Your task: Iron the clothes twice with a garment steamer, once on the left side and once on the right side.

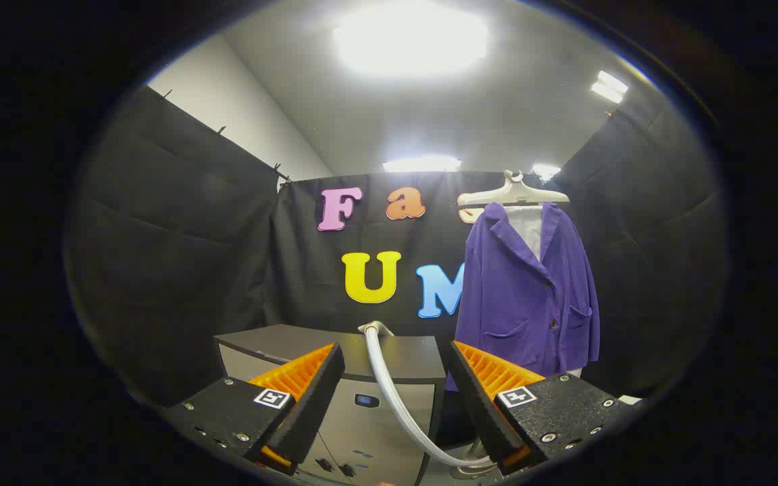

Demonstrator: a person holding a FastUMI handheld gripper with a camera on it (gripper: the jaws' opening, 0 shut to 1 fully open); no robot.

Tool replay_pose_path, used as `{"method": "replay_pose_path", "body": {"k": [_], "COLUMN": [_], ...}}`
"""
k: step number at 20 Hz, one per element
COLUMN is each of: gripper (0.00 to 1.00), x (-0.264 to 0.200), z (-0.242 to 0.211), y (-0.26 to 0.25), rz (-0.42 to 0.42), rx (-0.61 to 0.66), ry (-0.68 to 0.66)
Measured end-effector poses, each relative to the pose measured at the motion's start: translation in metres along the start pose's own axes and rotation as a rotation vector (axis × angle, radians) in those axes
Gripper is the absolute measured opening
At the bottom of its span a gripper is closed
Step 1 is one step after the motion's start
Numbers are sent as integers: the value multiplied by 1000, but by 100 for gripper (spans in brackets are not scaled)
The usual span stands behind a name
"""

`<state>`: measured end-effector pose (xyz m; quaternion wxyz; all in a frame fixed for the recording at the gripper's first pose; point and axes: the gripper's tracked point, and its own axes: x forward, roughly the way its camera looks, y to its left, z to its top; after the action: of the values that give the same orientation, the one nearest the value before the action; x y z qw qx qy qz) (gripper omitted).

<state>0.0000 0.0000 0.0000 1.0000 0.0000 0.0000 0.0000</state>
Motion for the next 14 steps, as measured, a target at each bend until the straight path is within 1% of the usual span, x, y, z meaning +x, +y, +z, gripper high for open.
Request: {"method": "replay_pose_path", "body": {"k": [14], "gripper": [95], "x": [1], "z": [0], "y": [-12], "rz": [2], "rx": [-11], "ry": [7]}}
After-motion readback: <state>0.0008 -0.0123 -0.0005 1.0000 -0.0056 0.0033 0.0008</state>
